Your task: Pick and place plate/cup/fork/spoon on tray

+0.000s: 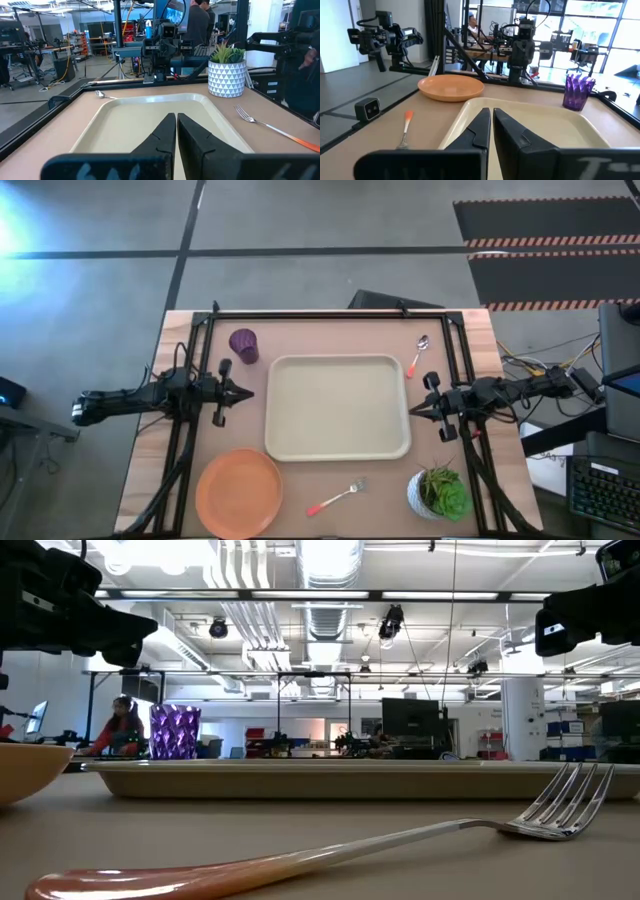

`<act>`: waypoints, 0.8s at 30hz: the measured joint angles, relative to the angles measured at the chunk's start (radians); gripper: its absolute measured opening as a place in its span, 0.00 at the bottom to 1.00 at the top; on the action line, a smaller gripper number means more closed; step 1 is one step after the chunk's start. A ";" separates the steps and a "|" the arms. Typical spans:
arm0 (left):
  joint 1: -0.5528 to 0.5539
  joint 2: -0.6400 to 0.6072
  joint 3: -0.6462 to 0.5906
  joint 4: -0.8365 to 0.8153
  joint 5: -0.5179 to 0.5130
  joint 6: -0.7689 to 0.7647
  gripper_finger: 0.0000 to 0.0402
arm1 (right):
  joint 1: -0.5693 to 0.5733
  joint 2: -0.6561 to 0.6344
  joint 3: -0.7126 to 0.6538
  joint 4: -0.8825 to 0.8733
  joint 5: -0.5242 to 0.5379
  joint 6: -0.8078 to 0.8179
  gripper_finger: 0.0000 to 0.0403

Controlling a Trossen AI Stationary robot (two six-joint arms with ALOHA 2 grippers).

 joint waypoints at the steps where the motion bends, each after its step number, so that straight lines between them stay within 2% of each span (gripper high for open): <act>1: 0.000 0.000 0.000 0.000 0.000 0.000 0.00 | 0.000 0.000 0.000 0.000 0.000 0.000 0.03; 11: 0.000 0.000 0.000 0.000 0.000 0.000 0.00 | 0.000 0.000 0.000 0.107 0.011 0.004 0.03; 18: 0.000 0.000 0.000 0.000 0.000 0.000 0.00 | -0.001 0.001 0.082 0.057 0.311 0.222 0.03; 24: -0.001 0.000 0.000 0.000 0.000 0.000 0.00 | 0.000 0.006 0.159 0.045 0.316 0.271 0.03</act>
